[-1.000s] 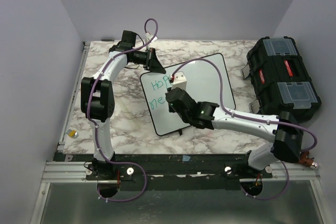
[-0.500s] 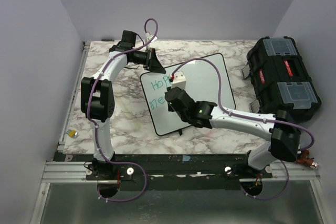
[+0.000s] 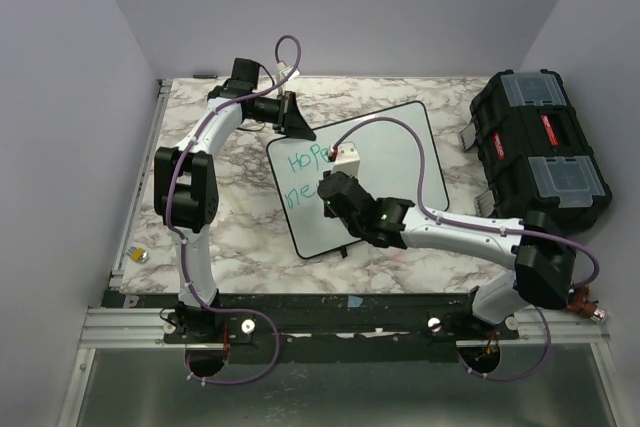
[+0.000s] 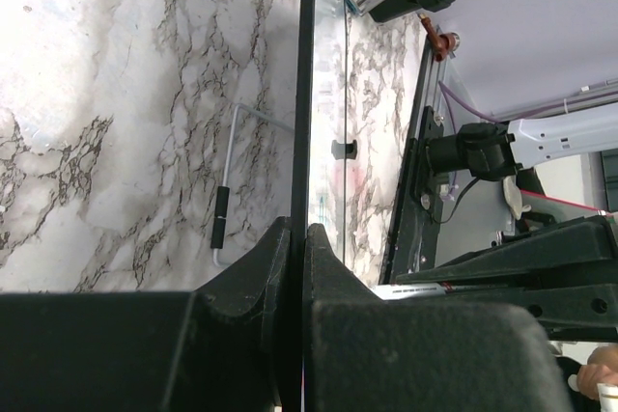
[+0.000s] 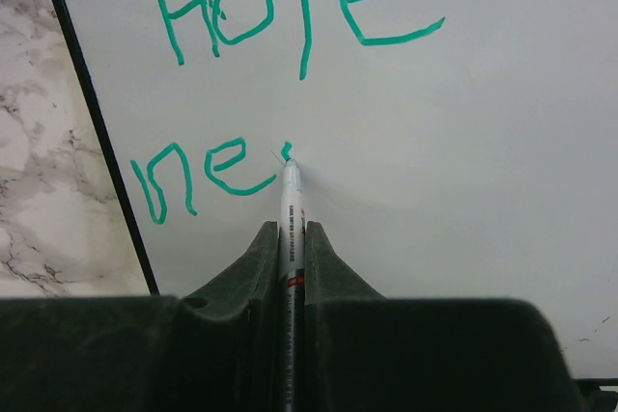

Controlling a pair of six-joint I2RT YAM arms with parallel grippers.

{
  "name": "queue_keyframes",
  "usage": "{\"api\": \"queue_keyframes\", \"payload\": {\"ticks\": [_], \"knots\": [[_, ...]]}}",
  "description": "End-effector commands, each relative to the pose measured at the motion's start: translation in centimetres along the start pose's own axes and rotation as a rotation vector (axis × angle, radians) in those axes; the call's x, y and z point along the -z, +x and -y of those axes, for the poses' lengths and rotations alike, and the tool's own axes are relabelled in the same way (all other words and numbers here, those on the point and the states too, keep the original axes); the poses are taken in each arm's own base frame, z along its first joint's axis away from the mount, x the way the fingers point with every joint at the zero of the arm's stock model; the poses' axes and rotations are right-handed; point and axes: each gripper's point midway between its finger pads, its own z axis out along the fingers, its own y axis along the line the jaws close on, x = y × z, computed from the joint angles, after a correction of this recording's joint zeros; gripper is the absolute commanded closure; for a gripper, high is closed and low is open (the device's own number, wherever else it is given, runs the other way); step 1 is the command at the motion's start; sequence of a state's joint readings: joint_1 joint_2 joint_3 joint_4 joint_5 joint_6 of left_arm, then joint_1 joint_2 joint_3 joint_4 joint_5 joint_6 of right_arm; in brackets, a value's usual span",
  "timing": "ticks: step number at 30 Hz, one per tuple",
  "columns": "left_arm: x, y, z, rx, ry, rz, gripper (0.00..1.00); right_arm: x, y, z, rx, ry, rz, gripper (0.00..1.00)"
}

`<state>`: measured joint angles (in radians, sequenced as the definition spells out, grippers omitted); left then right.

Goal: Write a sentence on the whiteboard

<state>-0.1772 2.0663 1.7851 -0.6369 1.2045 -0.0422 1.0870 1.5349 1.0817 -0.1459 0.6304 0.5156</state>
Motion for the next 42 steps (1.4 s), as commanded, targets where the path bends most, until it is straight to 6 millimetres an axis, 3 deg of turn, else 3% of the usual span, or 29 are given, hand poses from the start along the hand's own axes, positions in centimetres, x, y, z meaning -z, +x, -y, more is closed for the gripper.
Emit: {"api": "queue_keyframes", "payload": {"ticks": [1, 18, 42], "knots": [[0.7, -1.8, -0.3, -0.130, -0.079, 0.036, 1.00, 0.2, 2.5, 1.5, 0.000, 0.032, -0.059, 0.99], [0.6, -1.7, -0.3, -0.128, -0.082, 0.033, 1.00, 0.5, 2.8, 2.8, -0.007, 0.087, -0.057, 0.99], [0.6, -1.7, -0.3, -0.128, -0.081, 0.033, 1.00, -0.5, -1.8, 2.6, 0.053, 0.157, 0.046, 0.99]]}}
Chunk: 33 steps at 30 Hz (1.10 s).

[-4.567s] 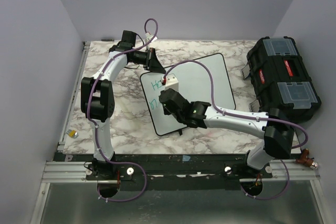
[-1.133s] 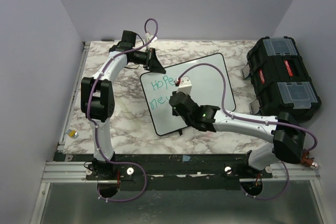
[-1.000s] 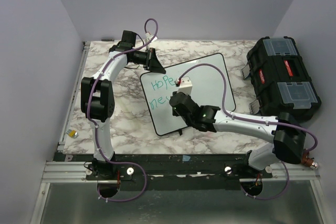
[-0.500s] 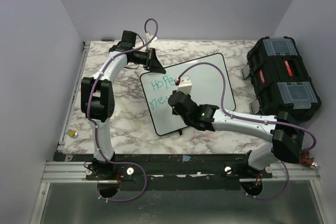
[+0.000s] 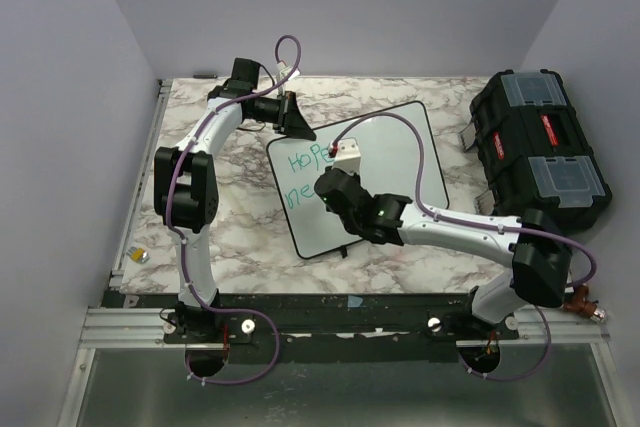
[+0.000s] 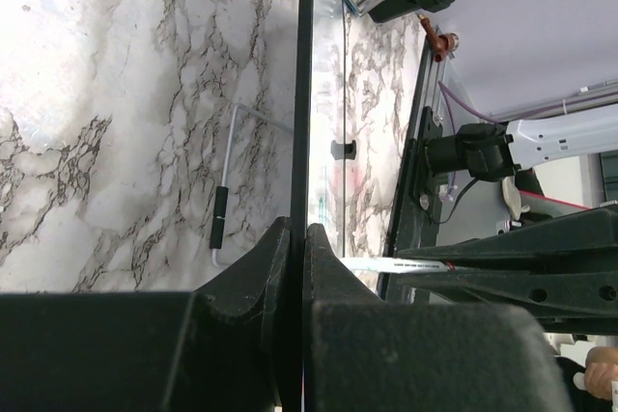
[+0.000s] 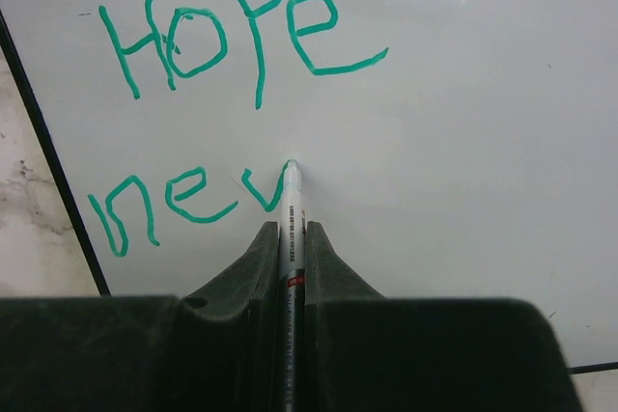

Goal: Write a sentence on the whiteboard

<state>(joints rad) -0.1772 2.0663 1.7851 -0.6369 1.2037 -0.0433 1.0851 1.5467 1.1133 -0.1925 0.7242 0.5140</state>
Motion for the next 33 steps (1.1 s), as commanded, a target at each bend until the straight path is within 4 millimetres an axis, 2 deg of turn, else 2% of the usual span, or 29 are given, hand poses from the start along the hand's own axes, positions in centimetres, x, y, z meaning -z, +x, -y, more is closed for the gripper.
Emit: {"api": "queue_keyframes", "payload": {"ticks": [1, 8, 16, 24, 33], "knots": [[0.6, -1.7, -0.3, -0.128, -0.082, 0.033, 1.00, -0.4, -1.2, 1.0, 0.033, 0.062, 0.025, 0.99], [0.6, -1.7, -0.3, -0.129, -0.082, 0.033, 1.00, 1.2, -3.1, 1.4, -0.024, 0.029, 0.074, 0.99], [0.6, -1.8, -0.4, -0.132, -0.087, 0.035, 1.00, 1.8, -1.6, 1.9, -0.092, -0.019, 0.051, 0.99], [0.6, -1.8, -0.3, -0.134, -0.083, 0.035, 1.00, 0.9, 0.2, 1.8, -0.115, -0.045, 0.012, 0.99], [0.5, -1.8, -0.4, -0.136, -0.082, 0.036, 1.00, -0.1, 0.8, 1.7, -0.122, -0.059, -0.007, 0.99]]}}
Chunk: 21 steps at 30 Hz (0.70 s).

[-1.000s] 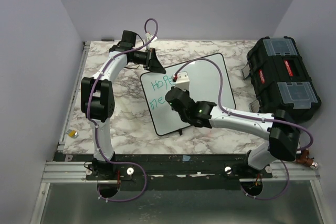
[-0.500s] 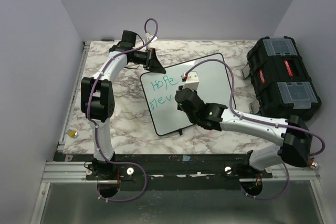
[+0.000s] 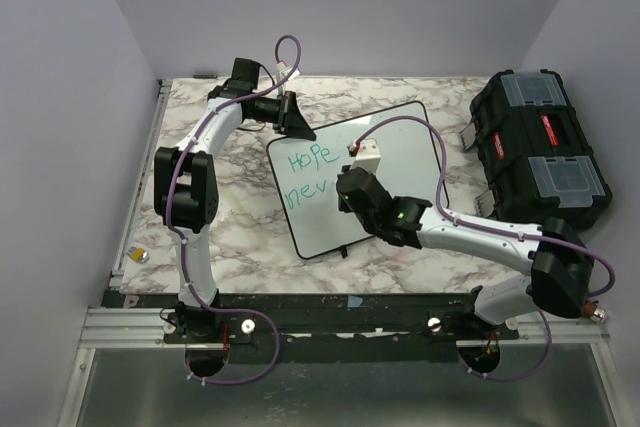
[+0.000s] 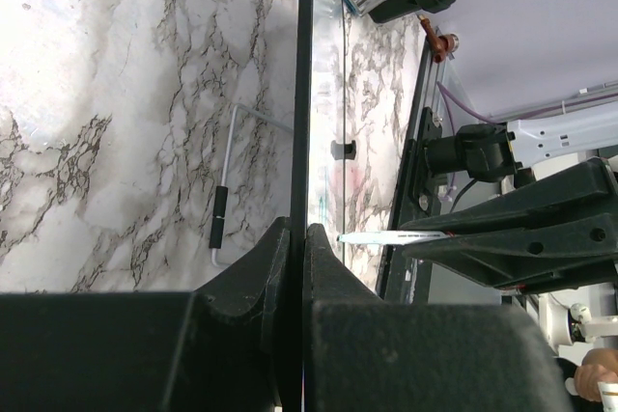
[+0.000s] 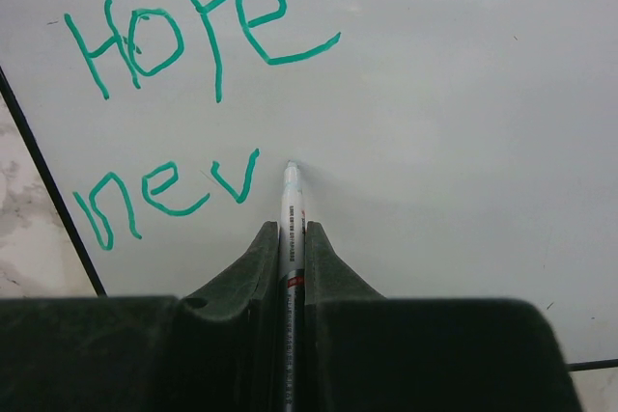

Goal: Write a sentence on the whiteboard

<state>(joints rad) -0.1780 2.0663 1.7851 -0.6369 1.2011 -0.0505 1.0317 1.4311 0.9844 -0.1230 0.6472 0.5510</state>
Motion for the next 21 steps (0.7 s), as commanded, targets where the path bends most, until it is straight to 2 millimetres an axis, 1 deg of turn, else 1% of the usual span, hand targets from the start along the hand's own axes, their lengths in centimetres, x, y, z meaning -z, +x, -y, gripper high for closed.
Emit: {"api": "queue_keyframes", "payload": {"ticks": [1, 5, 12, 17, 21], "knots": [[0.6, -1.8, -0.4, -0.143, -0.080, 0.038, 1.00, -0.8, 0.7, -0.2, -0.030, -0.017, -0.013, 0.99], [0.6, -1.8, -0.4, -0.143, -0.080, 0.038, 1.00, -0.9, 1.0, 0.0, -0.033, -0.013, -0.018, 0.99], [0.6, -1.9, -0.4, -0.144, -0.079, 0.038, 1.00, -1.2, 1.9, 1.4, -0.038, 0.009, -0.034, 0.99], [0.6, -1.8, -0.3, -0.123, -0.080, 0.038, 1.00, -1.0, 1.8, 2.5, -0.045, 0.038, -0.028, 0.99], [0.6, -1.8, -0.3, -0.124, -0.079, 0.038, 1.00, -0.8, 1.3, 2.8, -0.044, 0.049, -0.017, 0.99]]}}
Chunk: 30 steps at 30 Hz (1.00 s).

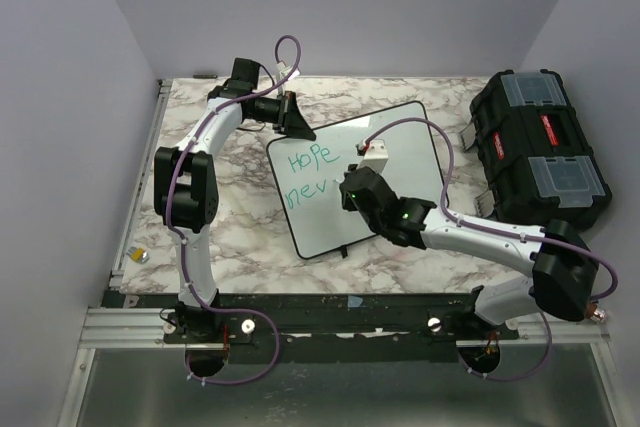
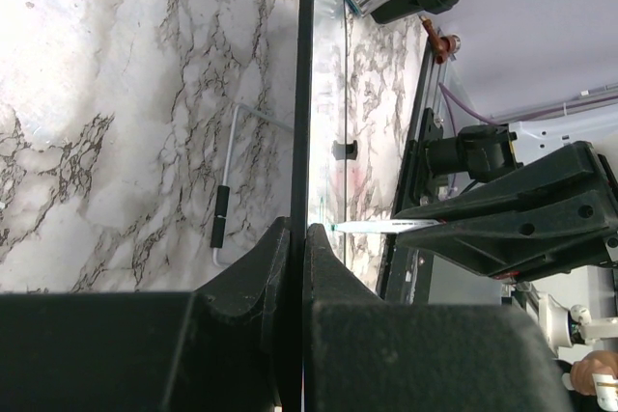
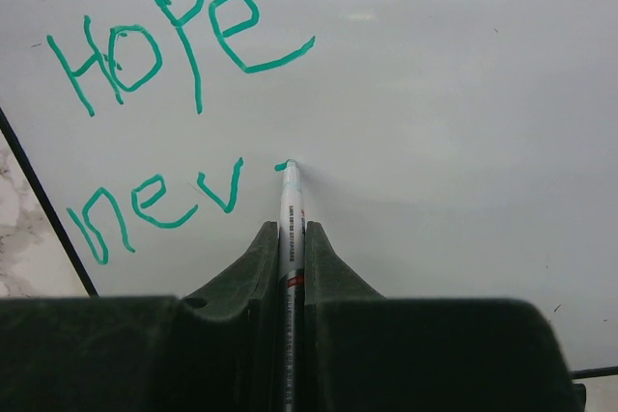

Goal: Write a sentence on the whiteboard

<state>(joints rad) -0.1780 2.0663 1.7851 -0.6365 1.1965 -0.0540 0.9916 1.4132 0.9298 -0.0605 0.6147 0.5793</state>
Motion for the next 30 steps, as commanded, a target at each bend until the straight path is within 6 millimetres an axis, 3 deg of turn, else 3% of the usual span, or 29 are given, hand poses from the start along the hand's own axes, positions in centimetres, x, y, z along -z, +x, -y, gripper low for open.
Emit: {"api": "queue_keyframes", "payload": {"ticks": [1, 13, 24, 30], "knots": [[0.6, -1.8, -0.2, -0.127, -0.075, 0.039, 1.00, -0.1, 0.8, 1.9, 0.015, 0.056, -0.019, 0.99], [0.6, -1.8, -0.3, -0.125, -0.077, 0.038, 1.00, -0.8, -0.8, 0.1, 0.020, 0.013, 0.004, 0.99], [0.6, -1.8, -0.2, -0.126, -0.080, 0.037, 1.00, -0.7, 0.0, -1.4, 0.022, -0.073, -0.032, 0.99], [0.6, -1.8, -0.1, -0.129, -0.077, 0.037, 1.00, -0.4, 0.4, -1.2, 0.026, -0.084, -0.045, 0.99]]}}
